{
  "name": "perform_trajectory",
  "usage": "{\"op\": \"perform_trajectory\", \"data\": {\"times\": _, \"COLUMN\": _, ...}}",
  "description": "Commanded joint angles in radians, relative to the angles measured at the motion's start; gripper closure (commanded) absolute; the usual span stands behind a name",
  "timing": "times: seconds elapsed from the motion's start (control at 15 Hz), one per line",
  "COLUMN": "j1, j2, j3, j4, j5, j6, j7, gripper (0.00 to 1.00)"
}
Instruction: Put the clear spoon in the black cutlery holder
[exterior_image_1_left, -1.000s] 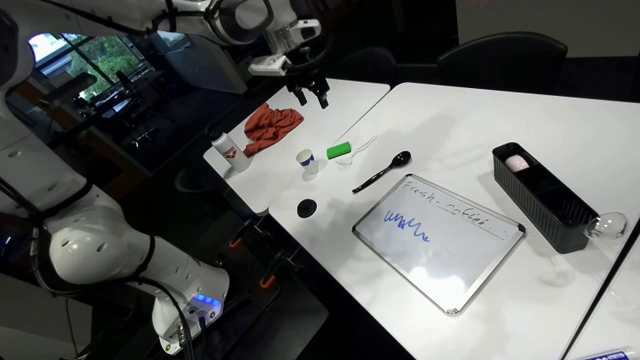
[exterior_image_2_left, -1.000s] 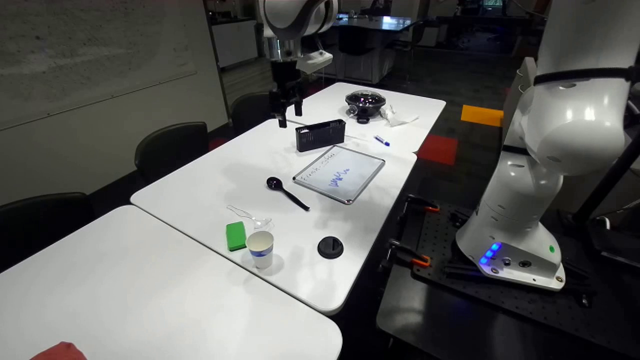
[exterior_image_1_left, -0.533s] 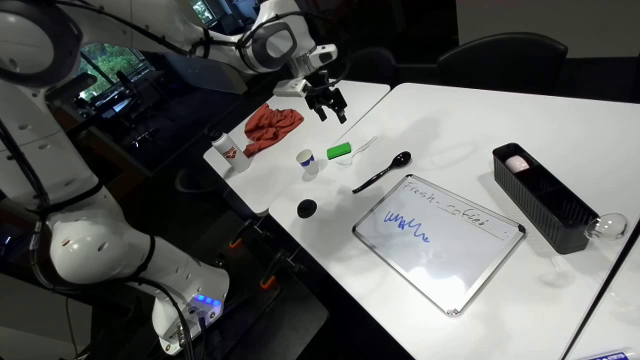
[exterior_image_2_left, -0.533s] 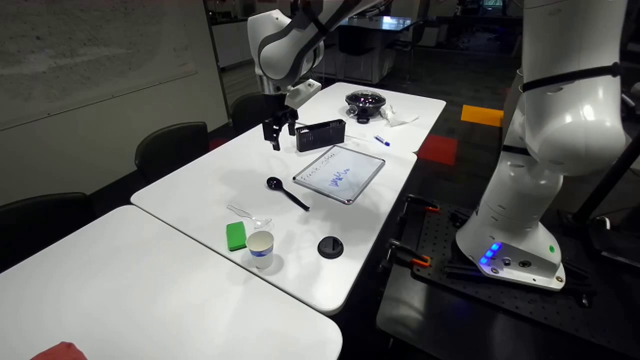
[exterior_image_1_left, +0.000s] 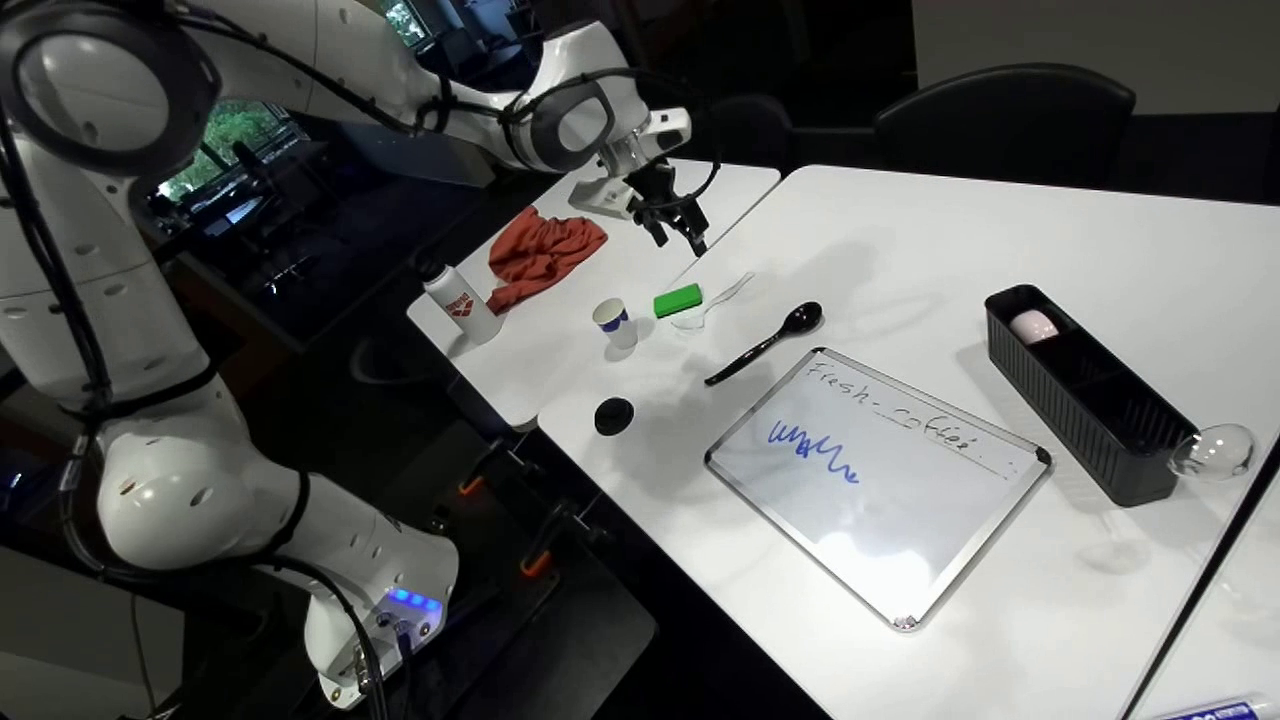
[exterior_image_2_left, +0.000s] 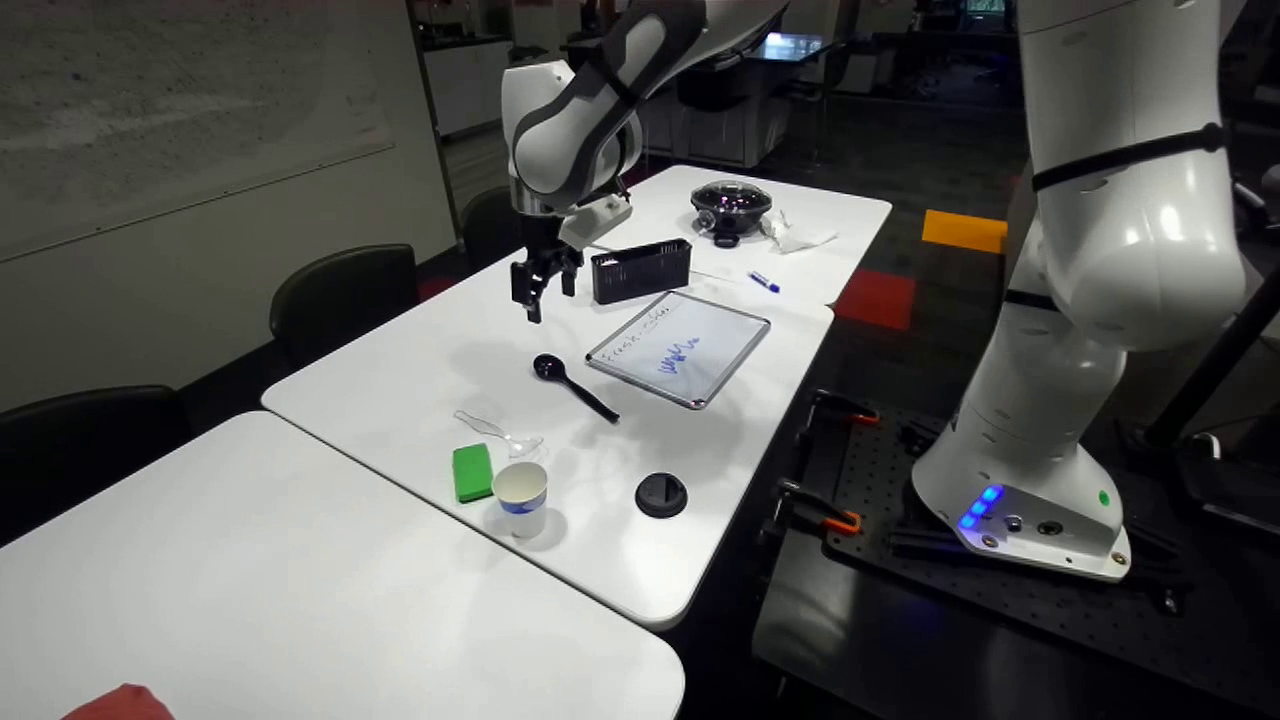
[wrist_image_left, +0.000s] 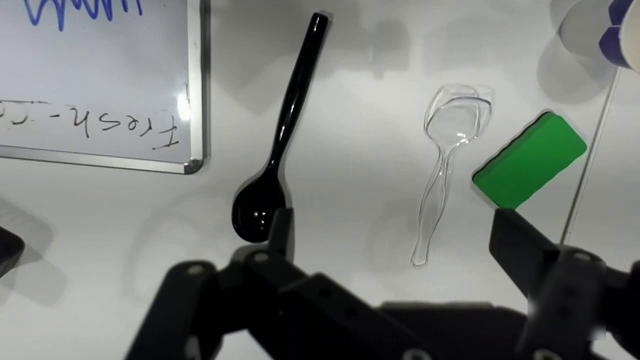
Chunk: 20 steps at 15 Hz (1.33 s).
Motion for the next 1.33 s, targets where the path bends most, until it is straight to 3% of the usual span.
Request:
{"op": "perform_trajectory", "data": {"times": 0.0, "j1": -0.036, "j2": 0.14, "j3": 0.051, "j4": 0.064, "j5": 0.063, "j6": 0.114, "j7": -0.057, "gripper": 0.0}}
{"op": "perform_trajectory", "data": {"times": 0.33, "j1": -0.016, "j2": 0.305, "j3": 0.055, "j4": 0.157, "j5": 0.035, "j6": 0.192, "j7": -0.045, "gripper": 0.0}}
{"op": "perform_trajectory", "data": {"times": 1.27, "j1": 0.025, "j2": 0.549, "j3": 0.065, "j4": 0.412, "j5": 0.001, "j6": 0.145, "j7": -0.049, "gripper": 0.0}}
